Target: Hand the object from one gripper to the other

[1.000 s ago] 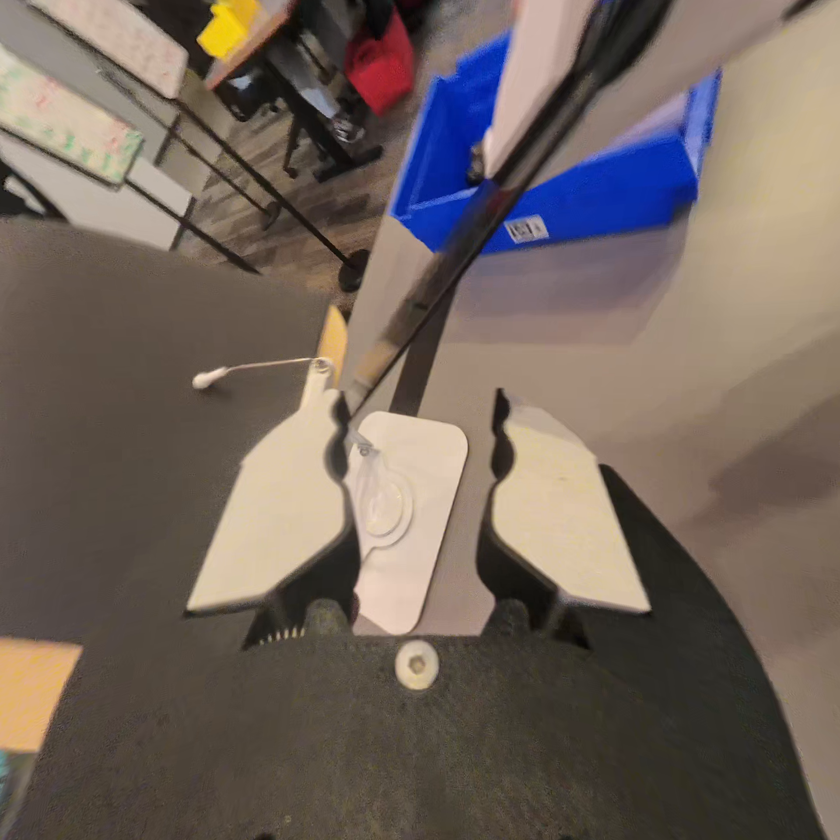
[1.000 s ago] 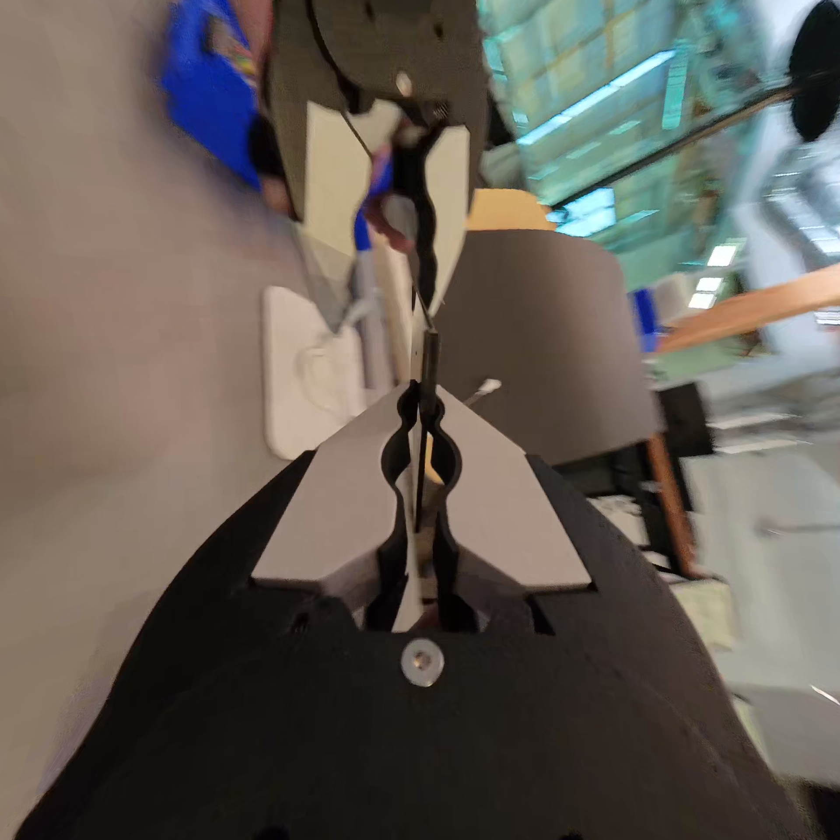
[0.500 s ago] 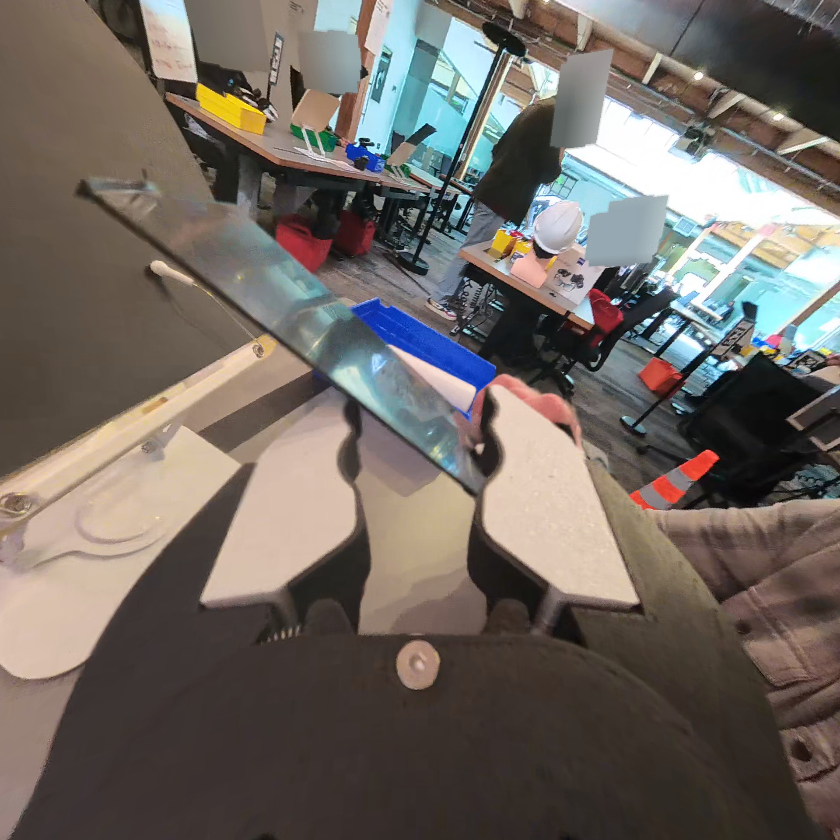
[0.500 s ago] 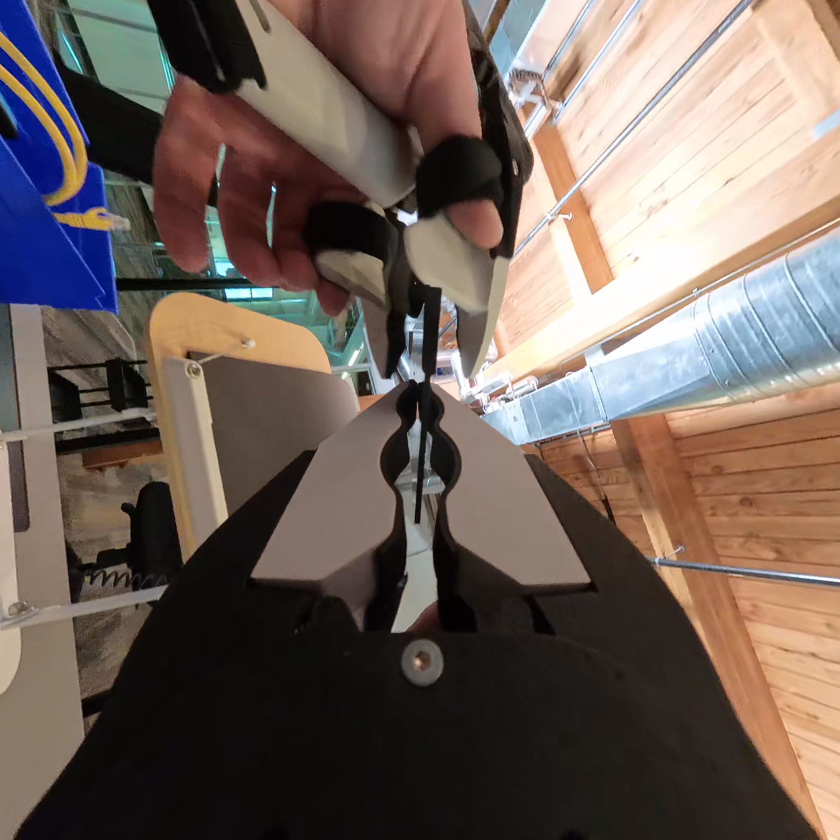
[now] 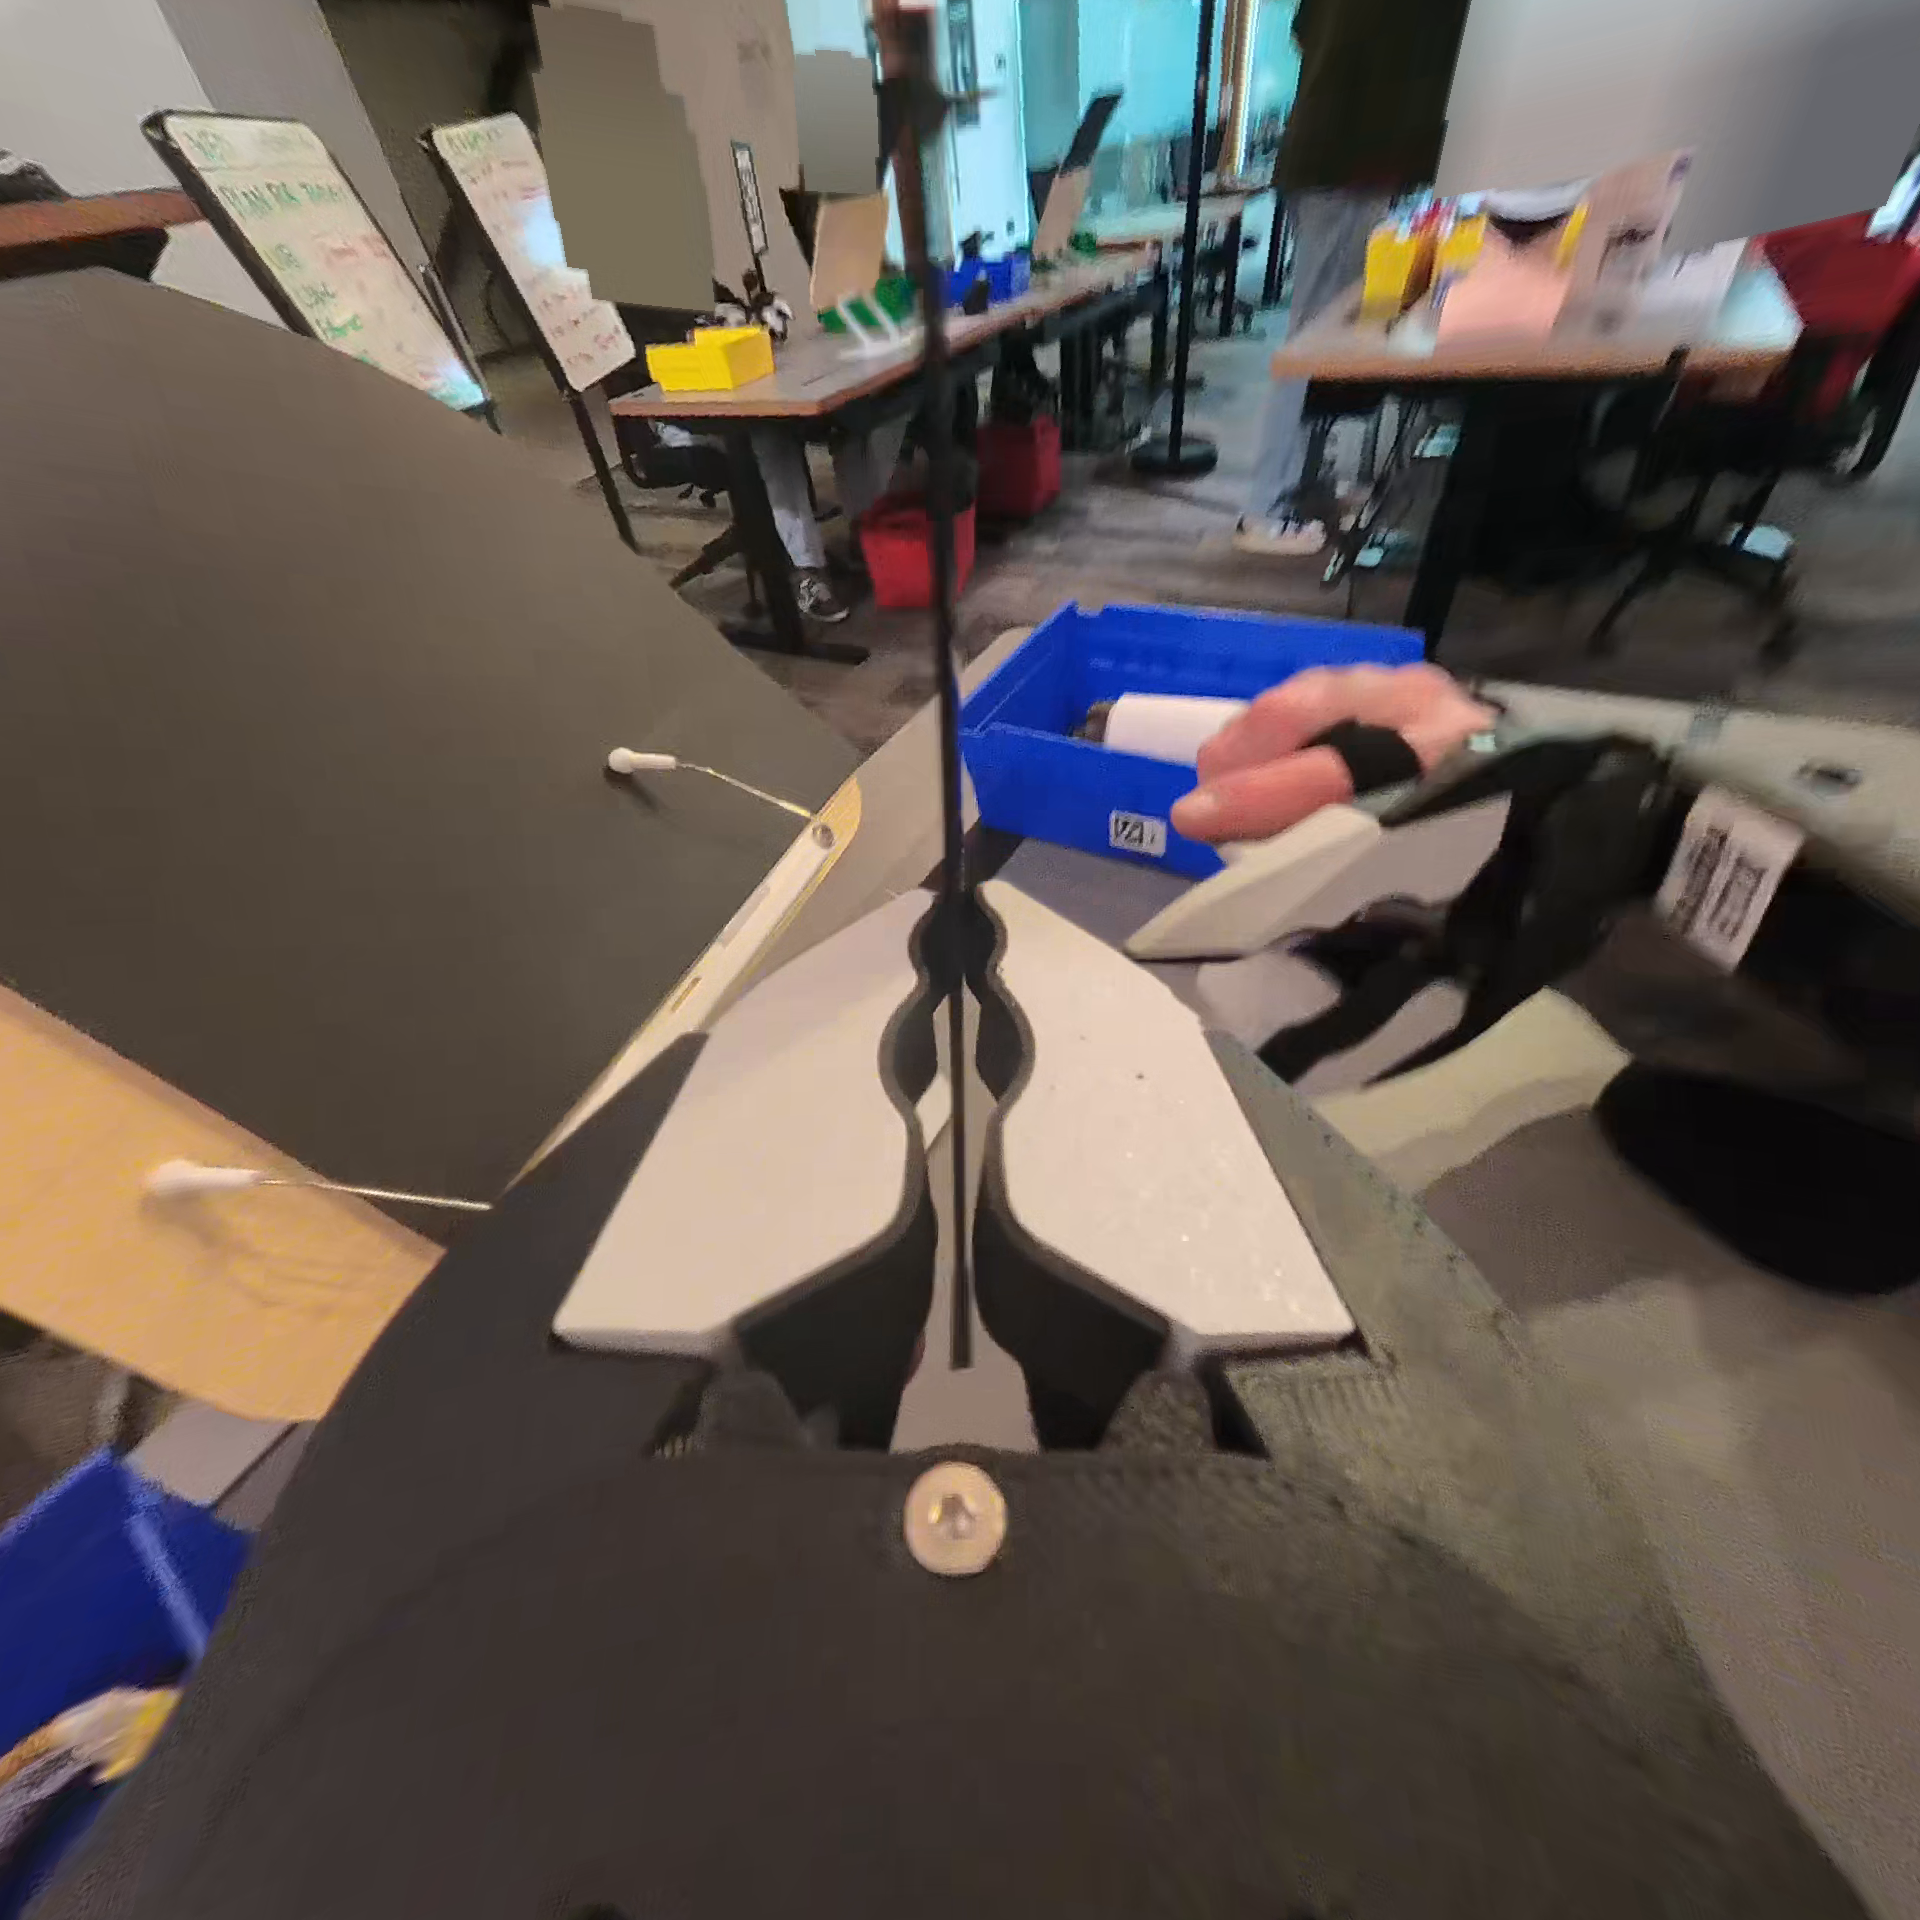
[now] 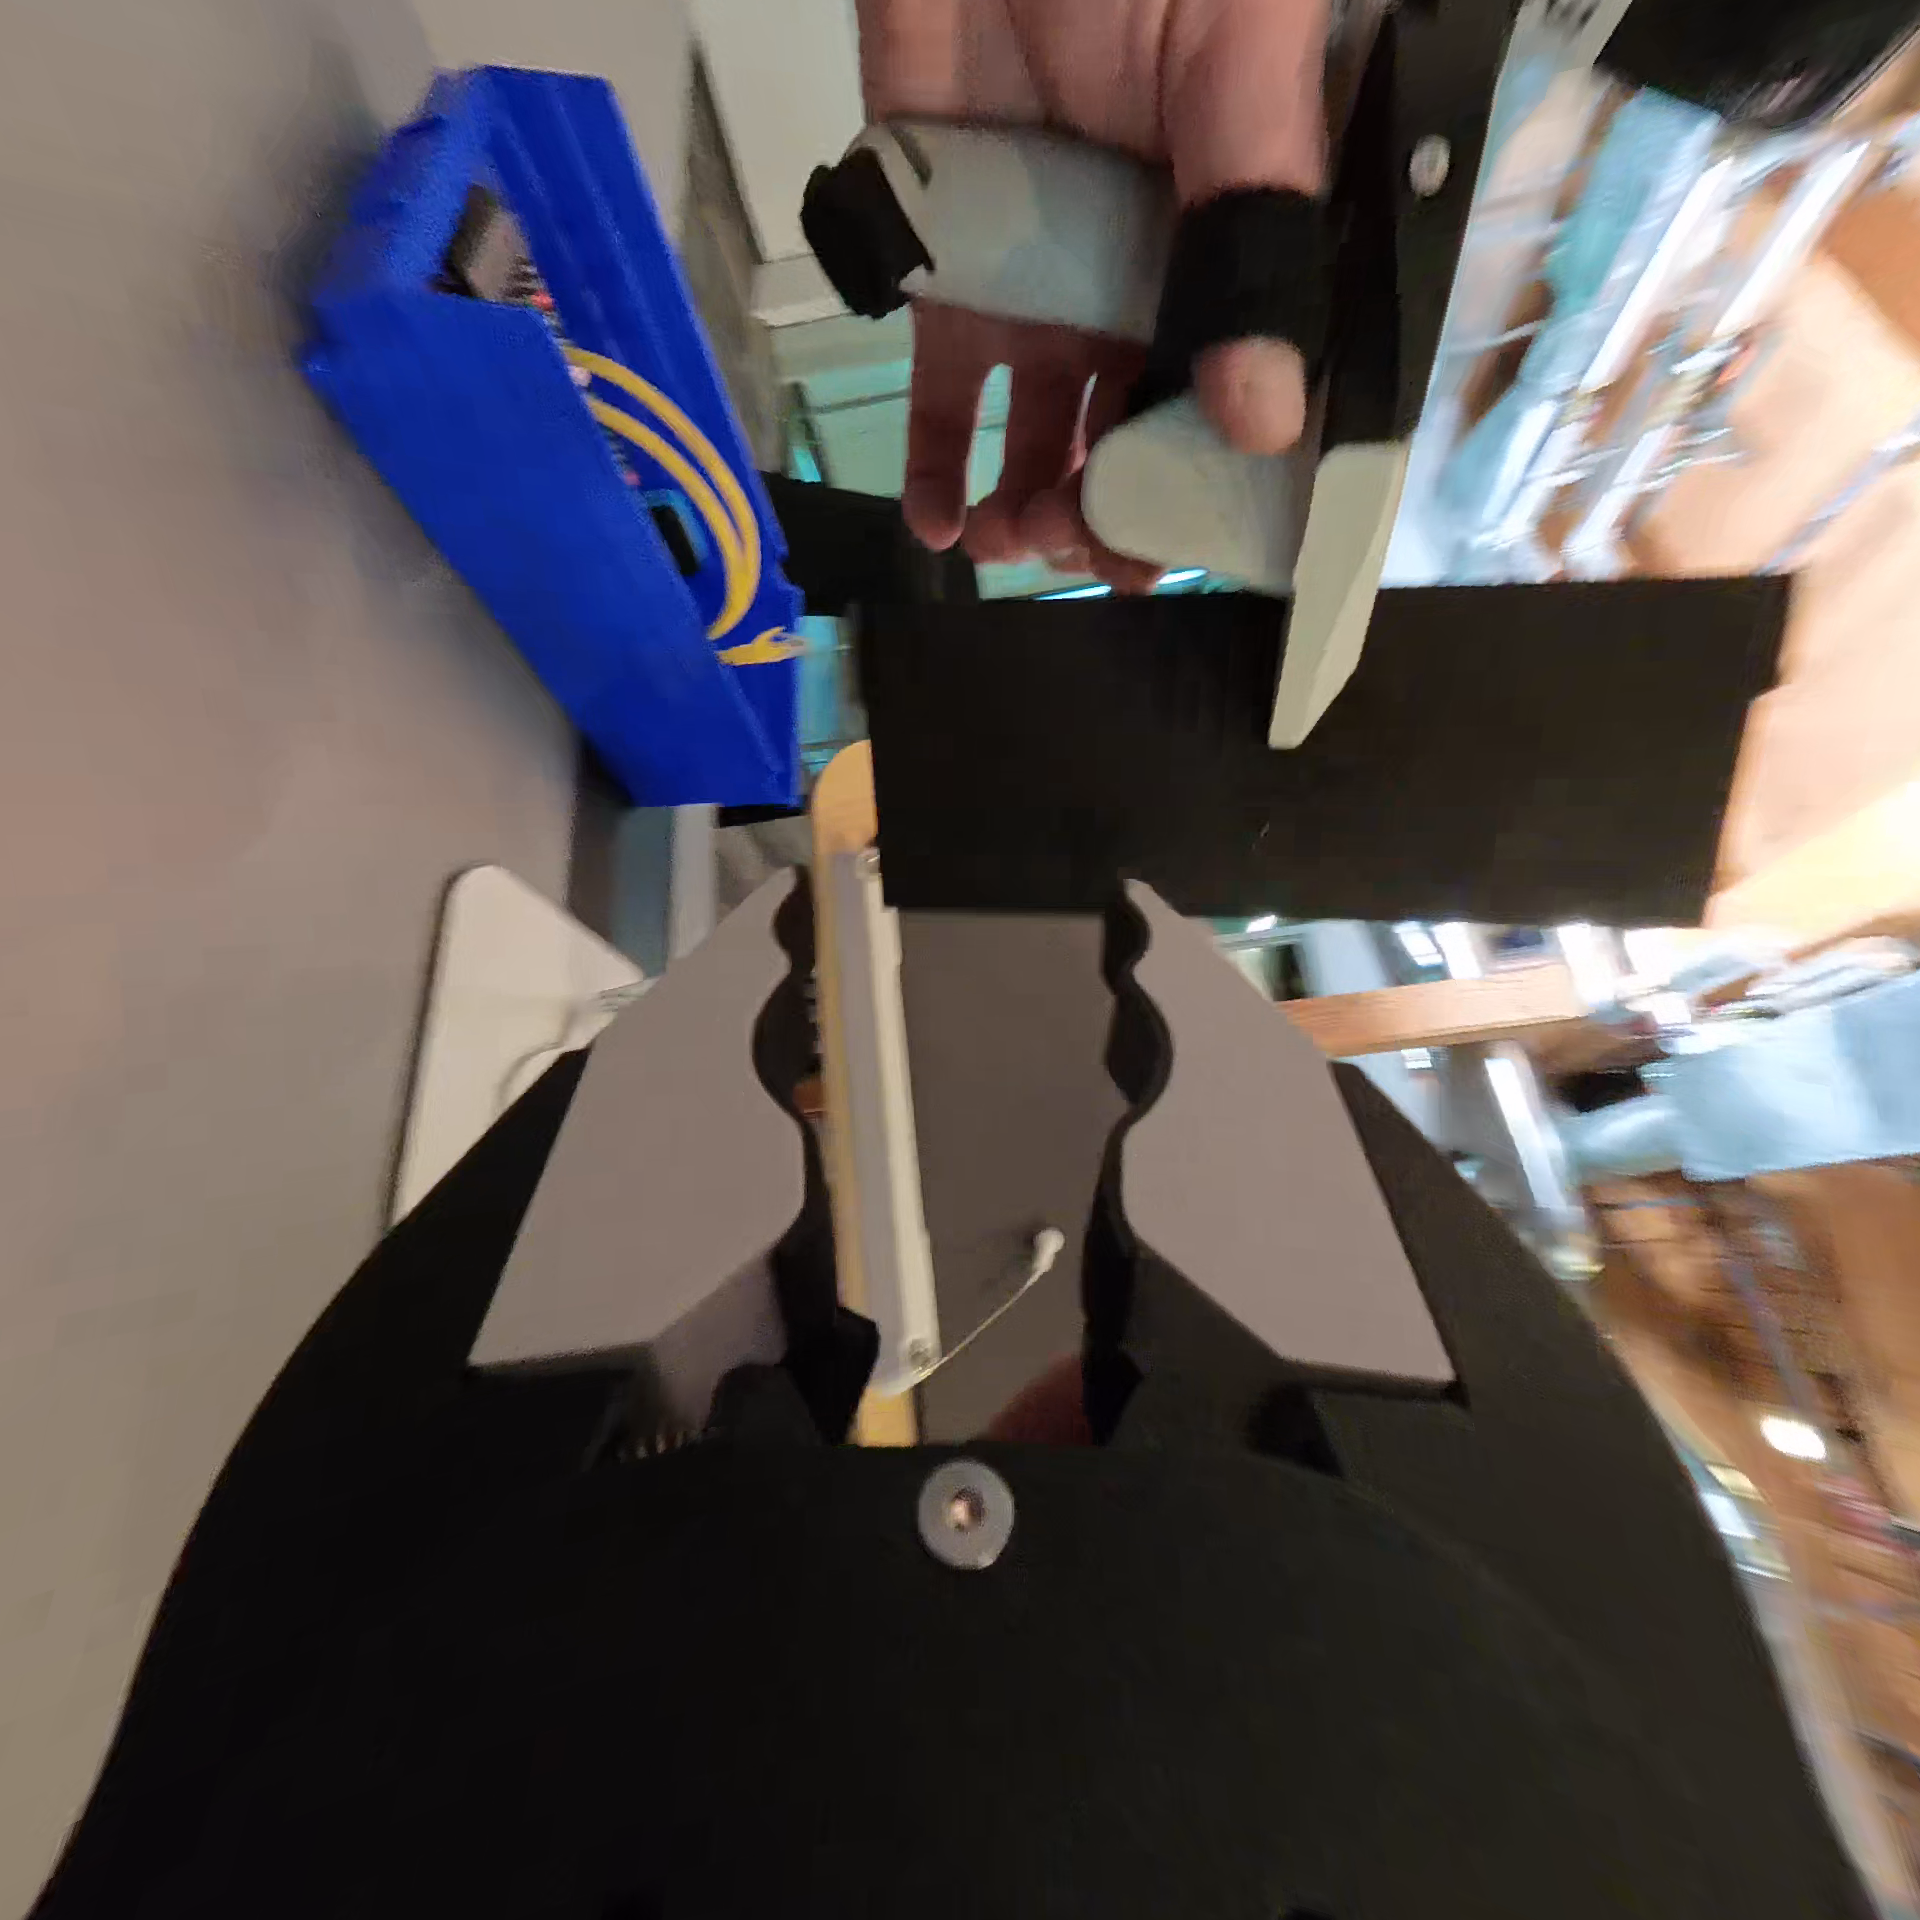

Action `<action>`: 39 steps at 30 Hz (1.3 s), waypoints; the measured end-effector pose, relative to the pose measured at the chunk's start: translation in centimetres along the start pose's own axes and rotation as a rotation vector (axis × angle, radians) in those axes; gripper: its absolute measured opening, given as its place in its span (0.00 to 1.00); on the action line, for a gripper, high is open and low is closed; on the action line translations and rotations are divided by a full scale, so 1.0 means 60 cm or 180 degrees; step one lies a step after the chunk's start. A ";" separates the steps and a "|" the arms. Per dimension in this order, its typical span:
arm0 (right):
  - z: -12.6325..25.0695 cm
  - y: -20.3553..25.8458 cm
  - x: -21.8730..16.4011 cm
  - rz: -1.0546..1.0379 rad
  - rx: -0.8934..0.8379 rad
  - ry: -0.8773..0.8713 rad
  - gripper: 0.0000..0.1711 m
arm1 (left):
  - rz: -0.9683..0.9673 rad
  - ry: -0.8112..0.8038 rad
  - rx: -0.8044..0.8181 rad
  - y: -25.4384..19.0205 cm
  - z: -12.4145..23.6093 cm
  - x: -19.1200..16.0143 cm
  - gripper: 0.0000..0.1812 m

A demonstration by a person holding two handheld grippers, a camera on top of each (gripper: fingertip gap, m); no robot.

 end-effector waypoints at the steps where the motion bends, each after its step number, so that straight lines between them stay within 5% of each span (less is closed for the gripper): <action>1: 0.011 -0.006 -0.005 -0.0193 0.0116 -0.0024 0.25 | -0.0165 0.0152 0.0042 -0.002 -0.004 -0.007 0.01; 8: 0.094 -0.123 -0.014 -0.0919 -0.0399 -0.0218 0.27 | -0.1598 0.1112 -0.0023 -0.044 -0.041 -0.067 0.01; 13: 0.092 -0.091 -0.005 -0.0948 0.0142 -0.0158 0.22 | -0.2215 0.1404 -0.0249 -0.077 -0.067 -0.089 0.01; 21: 0.075 -0.020 0.011 -0.1071 0.0990 -0.0178 0.00 | -0.2948 0.1725 -0.0438 -0.101 -0.089 -0.113 0.01; 24: 0.071 -0.022 -0.001 -0.1188 0.0946 -0.0131 0.00 | -0.2984 0.1578 -0.0256 -0.090 -0.097 -0.111 0.03; 27: 0.077 -0.038 -0.020 -0.1408 0.0817 -0.0094 0.00 | -0.2731 0.1279 0.0043 -0.066 -0.091 -0.088 0.31; 29: 0.087 -0.061 -0.040 -0.1625 0.0631 -0.0043 0.00 | -0.2545 0.0930 0.0318 -0.042 -0.076 -0.064 0.39; 39: 0.217 -0.182 -0.228 -0.2792 -0.0691 0.0809 0.00 | -0.2047 -0.0278 0.1024 0.037 0.014 -0.044 0.21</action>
Point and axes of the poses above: each gripper's, where its closed fingertips meet, z back along the fingers, x out of its top, y = z × x across the jaws, the point moved 3 cm from there along z, back along the fingers, and after that the axes turned 4 degrees about -y, right-handed, at the moved point
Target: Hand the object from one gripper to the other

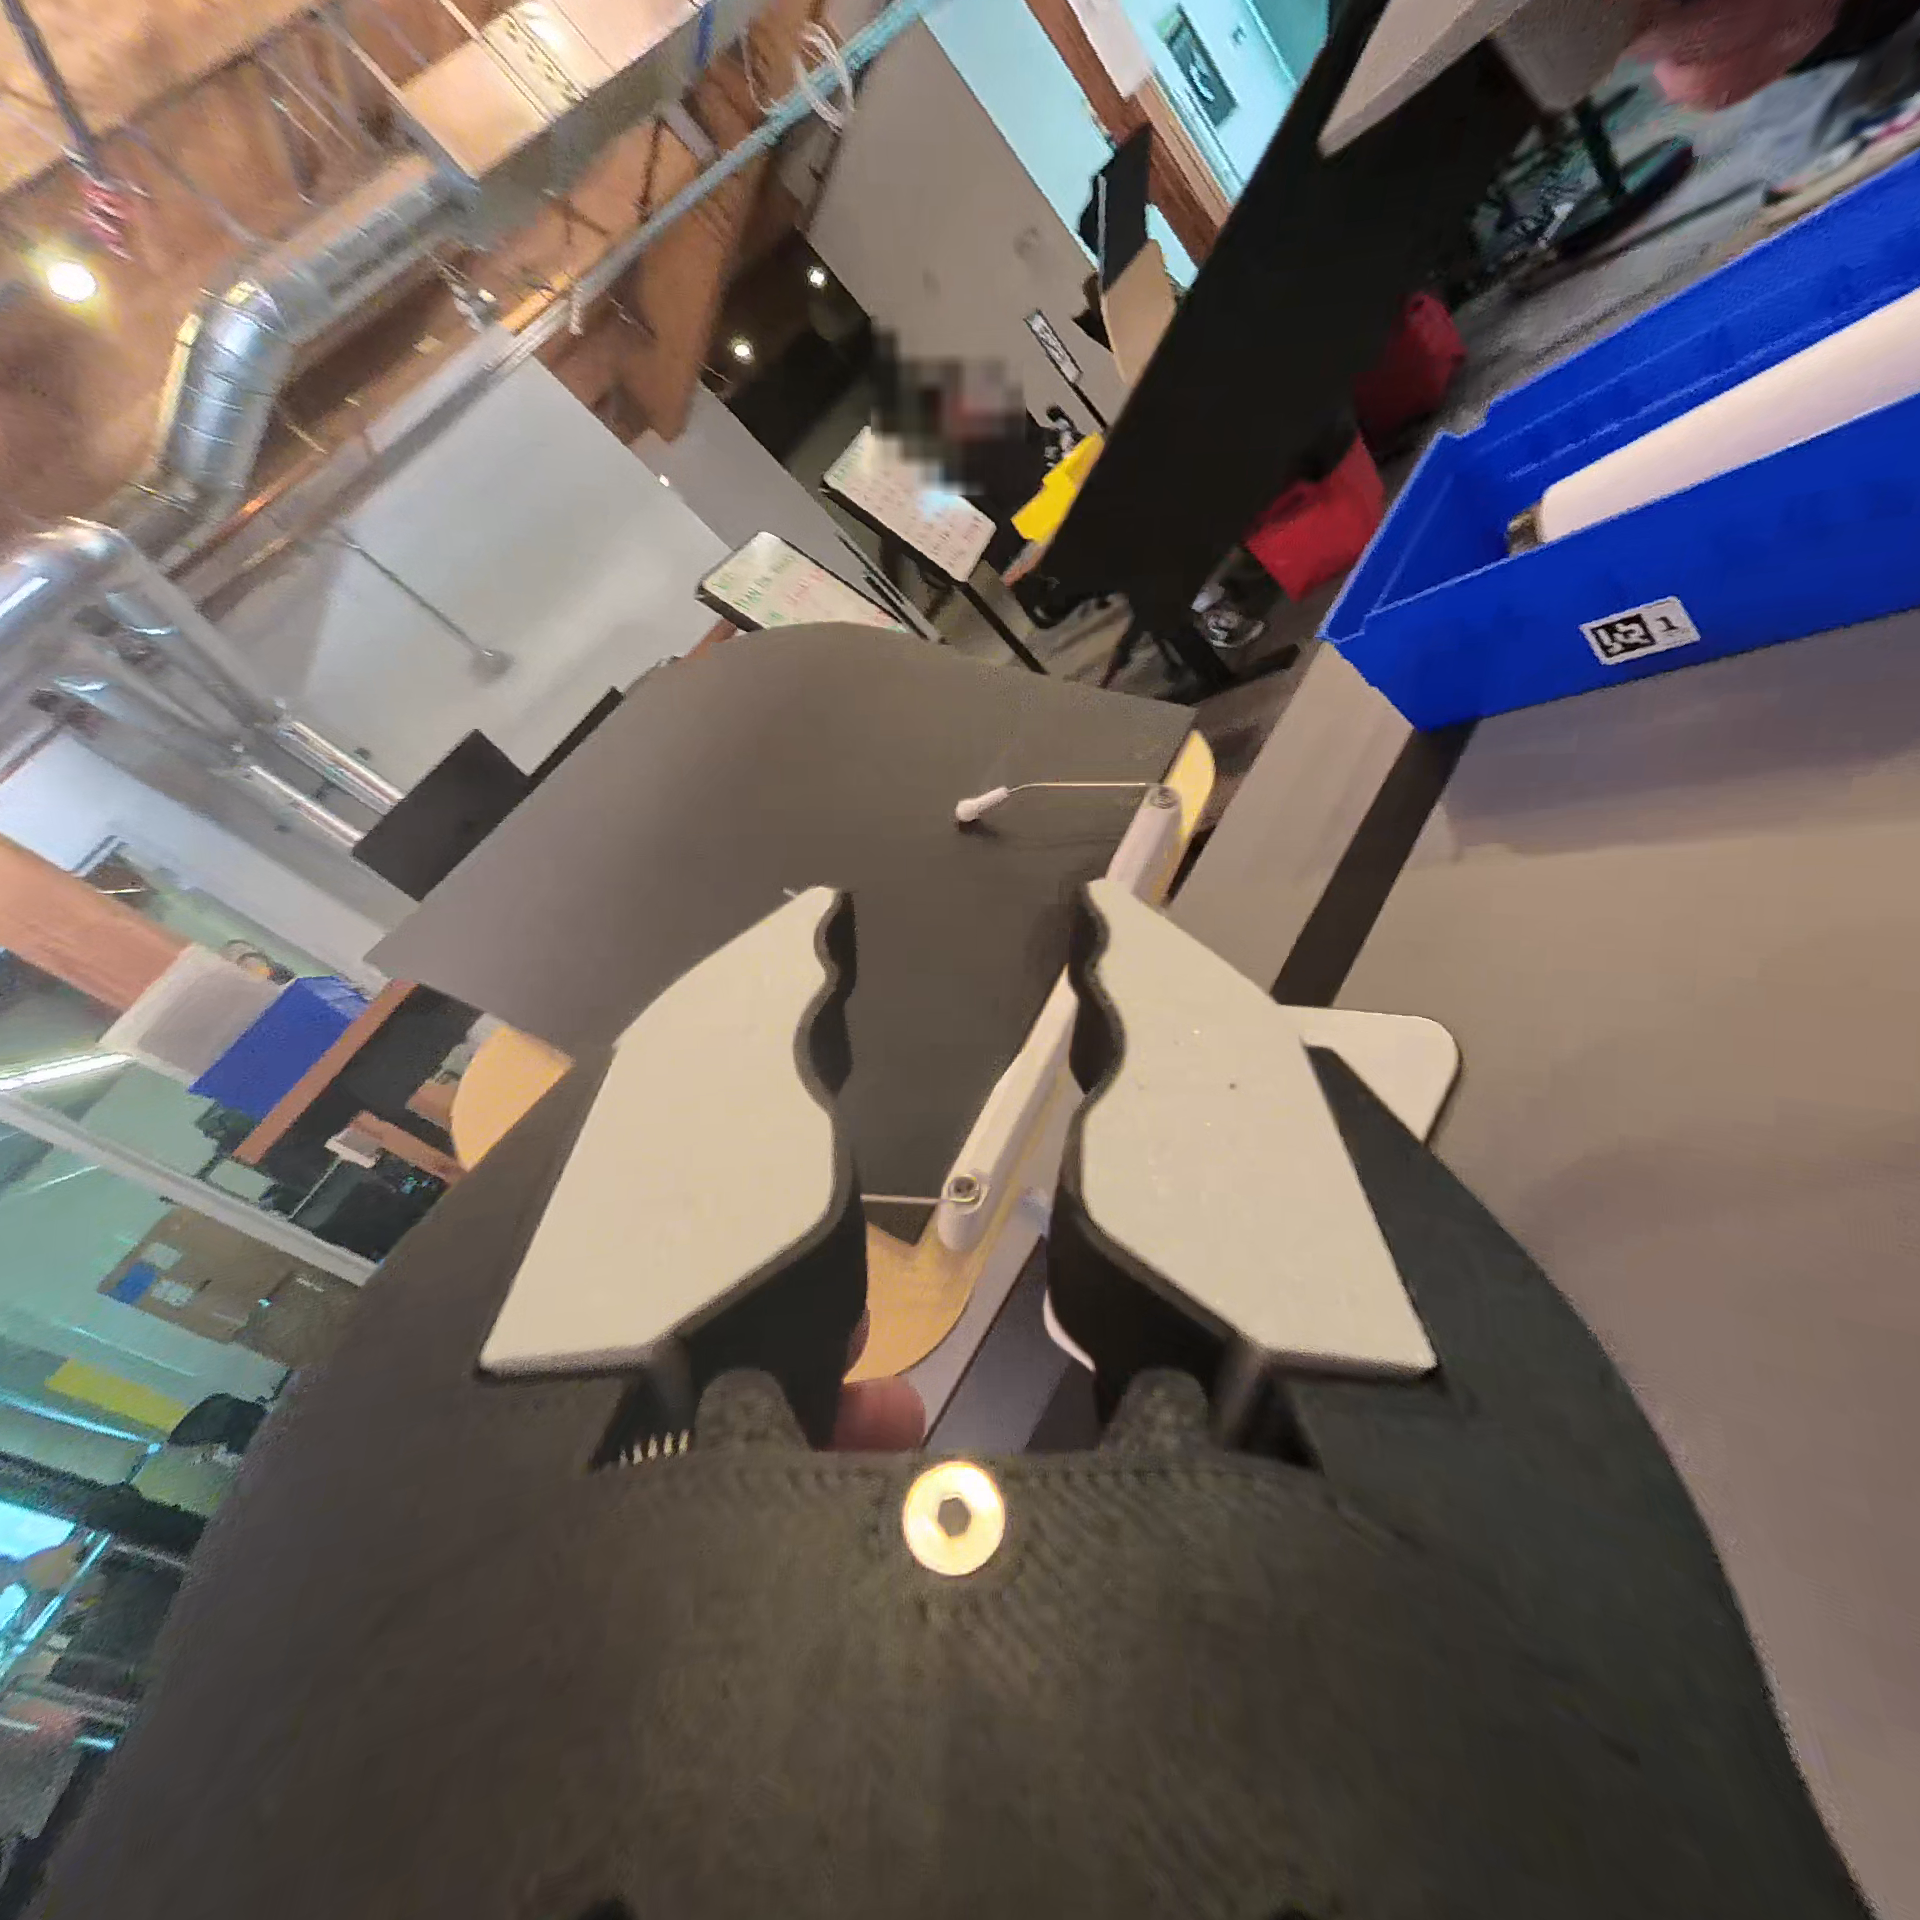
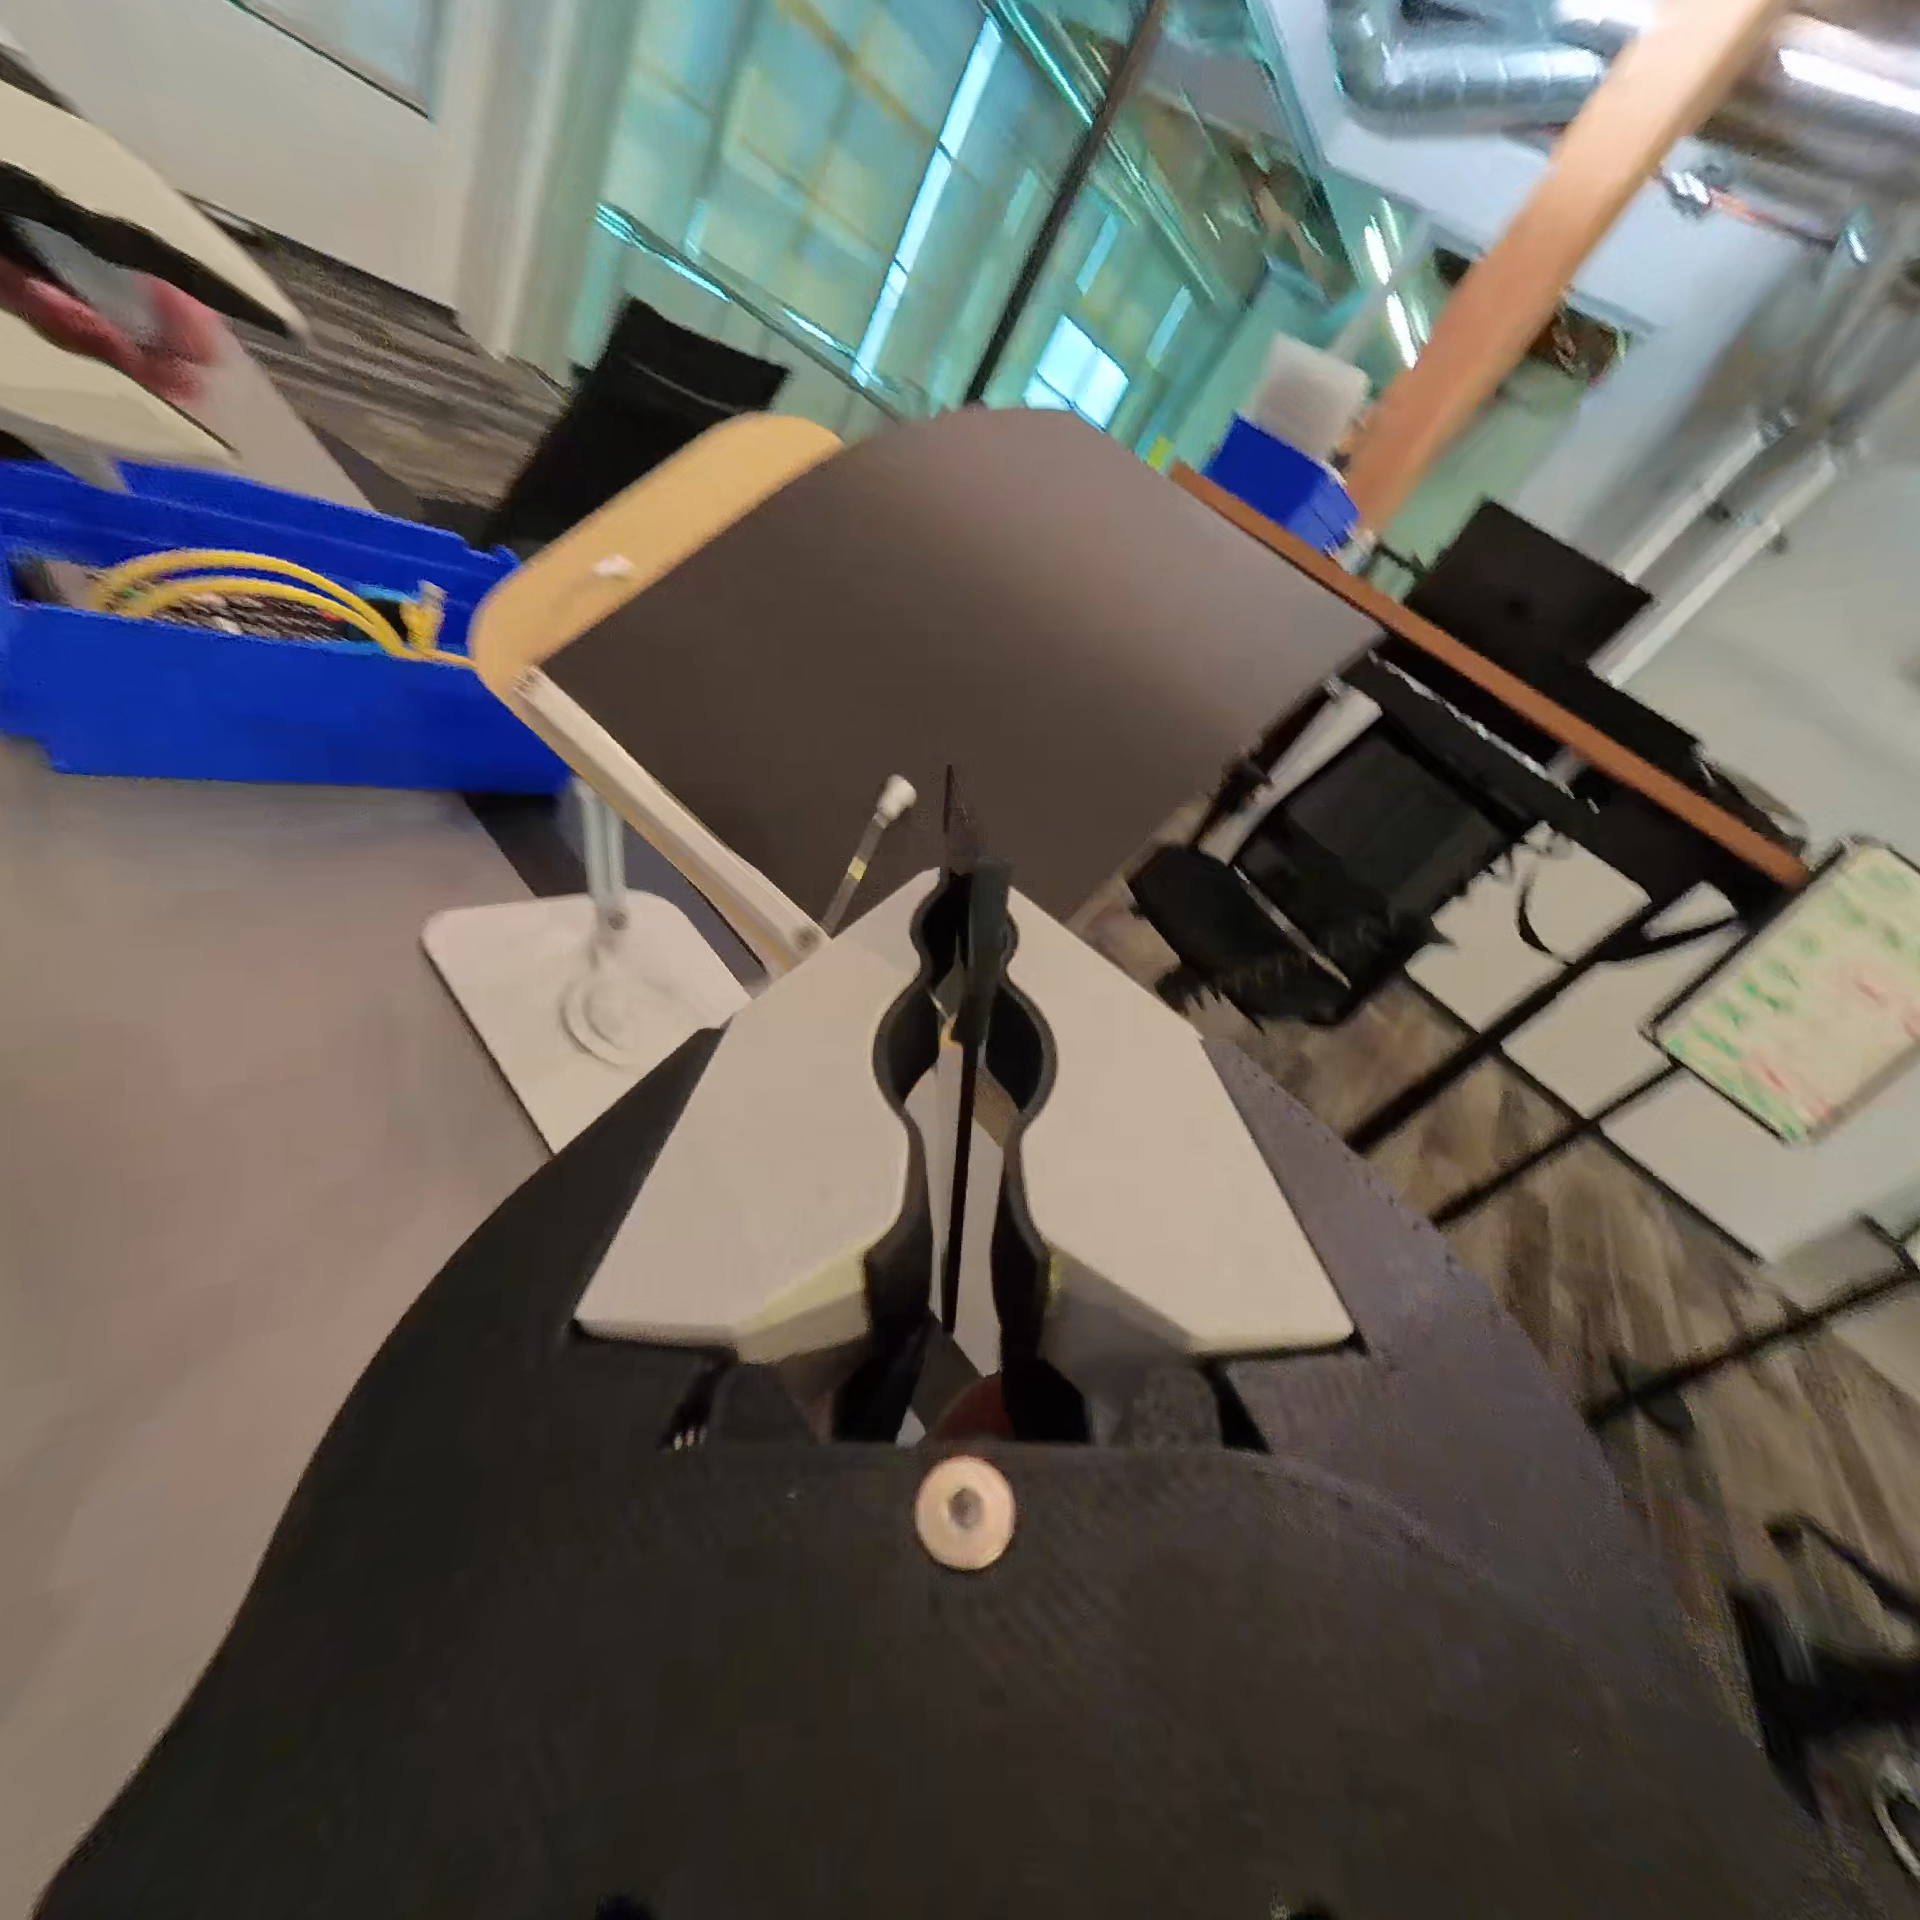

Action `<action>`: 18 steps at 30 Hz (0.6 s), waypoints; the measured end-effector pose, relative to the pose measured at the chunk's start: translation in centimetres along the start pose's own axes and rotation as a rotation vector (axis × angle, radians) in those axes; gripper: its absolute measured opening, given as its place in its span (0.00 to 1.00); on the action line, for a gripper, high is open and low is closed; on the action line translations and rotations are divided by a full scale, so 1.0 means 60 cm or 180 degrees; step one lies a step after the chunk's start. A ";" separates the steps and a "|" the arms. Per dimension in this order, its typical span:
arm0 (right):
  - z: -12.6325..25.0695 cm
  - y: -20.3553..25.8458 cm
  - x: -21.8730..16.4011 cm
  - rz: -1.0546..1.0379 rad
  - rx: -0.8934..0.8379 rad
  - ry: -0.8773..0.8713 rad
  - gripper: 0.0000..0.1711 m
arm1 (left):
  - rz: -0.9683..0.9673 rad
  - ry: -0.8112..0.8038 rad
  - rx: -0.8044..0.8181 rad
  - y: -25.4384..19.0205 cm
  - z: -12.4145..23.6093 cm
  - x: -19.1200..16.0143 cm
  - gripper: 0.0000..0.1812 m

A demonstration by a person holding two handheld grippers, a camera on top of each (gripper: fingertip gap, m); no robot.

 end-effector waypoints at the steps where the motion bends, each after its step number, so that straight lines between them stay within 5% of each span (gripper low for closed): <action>1: 0.013 -0.018 -0.012 -0.0013 -0.0103 0.0118 0.00 | 0.0022 -0.0030 0.0021 0.002 0.004 -0.004 0.20; 11: 0.167 -0.107 -0.150 -0.0349 -0.0966 0.1006 0.00 | 0.0080 -0.0150 0.0073 0.024 0.029 -0.003 0.17; 18: 0.221 -0.131 -0.273 -0.0299 -0.1455 0.1578 0.00 | 0.0047 -0.0180 0.0070 0.018 0.031 0.007 0.16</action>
Point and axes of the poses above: each gripper's, where its closed fingertips meet, z back along the fingers, x out of its top, y = z × x across the jaws, the point moved 3 cm from there along z, back along the fingers, and after that the axes turned 4 degrees about -y, right-handed, at the moved point
